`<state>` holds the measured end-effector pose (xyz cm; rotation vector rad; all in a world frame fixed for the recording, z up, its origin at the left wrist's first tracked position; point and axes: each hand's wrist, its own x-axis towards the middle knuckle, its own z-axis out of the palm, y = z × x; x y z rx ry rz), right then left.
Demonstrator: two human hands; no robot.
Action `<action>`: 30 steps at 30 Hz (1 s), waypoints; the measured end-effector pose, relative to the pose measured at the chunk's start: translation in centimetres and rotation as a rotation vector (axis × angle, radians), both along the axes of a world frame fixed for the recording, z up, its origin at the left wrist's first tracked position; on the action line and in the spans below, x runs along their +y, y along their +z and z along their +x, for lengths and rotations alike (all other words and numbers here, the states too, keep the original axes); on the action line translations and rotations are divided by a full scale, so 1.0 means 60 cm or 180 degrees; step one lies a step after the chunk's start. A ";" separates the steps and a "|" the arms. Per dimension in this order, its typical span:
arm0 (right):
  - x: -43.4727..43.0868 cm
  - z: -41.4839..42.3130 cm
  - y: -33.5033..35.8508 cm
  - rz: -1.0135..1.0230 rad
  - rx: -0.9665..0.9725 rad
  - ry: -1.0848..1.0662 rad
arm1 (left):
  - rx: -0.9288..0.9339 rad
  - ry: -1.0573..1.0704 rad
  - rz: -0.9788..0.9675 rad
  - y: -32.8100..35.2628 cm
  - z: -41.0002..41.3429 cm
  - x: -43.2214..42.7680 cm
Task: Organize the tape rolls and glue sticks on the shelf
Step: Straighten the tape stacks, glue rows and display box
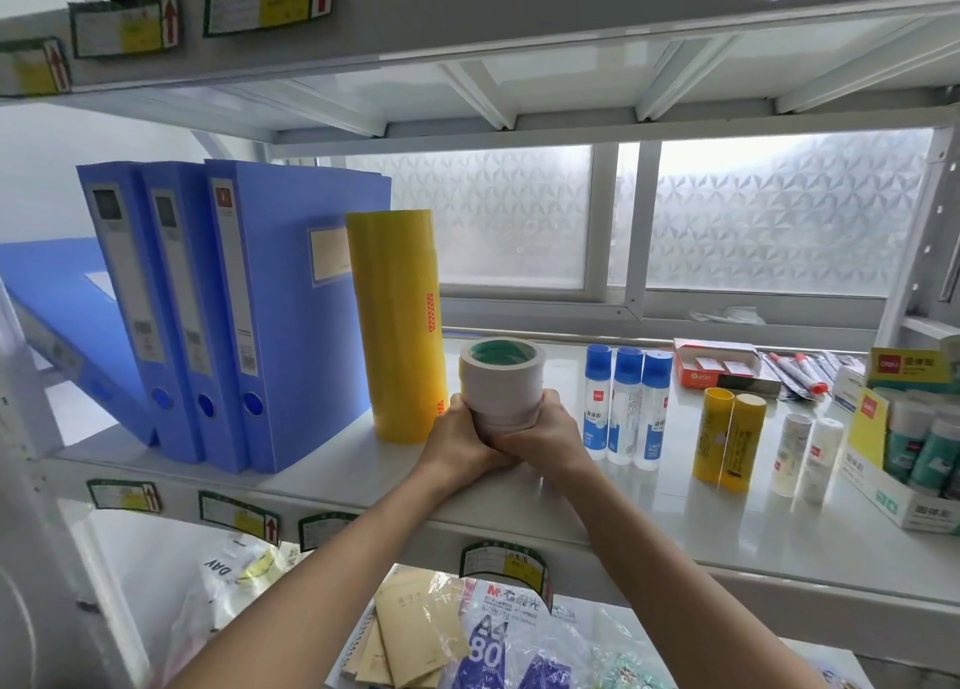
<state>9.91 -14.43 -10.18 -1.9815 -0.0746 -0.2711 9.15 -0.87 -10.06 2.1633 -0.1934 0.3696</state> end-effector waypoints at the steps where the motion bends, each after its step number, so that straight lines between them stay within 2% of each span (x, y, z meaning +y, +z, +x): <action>1: 0.000 -0.001 0.000 -0.0040 -0.0011 -0.0011 | -0.0001 -0.0009 0.0022 0.000 0.000 0.000; 12: -0.006 -0.011 0.002 -0.0220 -0.0014 -0.0197 | 0.0009 0.0021 0.0067 -0.001 0.001 0.001; 19: 0.001 -0.015 0.009 0.0350 -0.0116 -0.0047 | 0.0063 0.0065 -0.0335 0.009 -0.007 -0.005; 30: 0.001 -0.014 0.008 0.0560 -0.0101 0.0174 | 0.0062 -0.0138 -0.0393 0.005 0.000 -0.007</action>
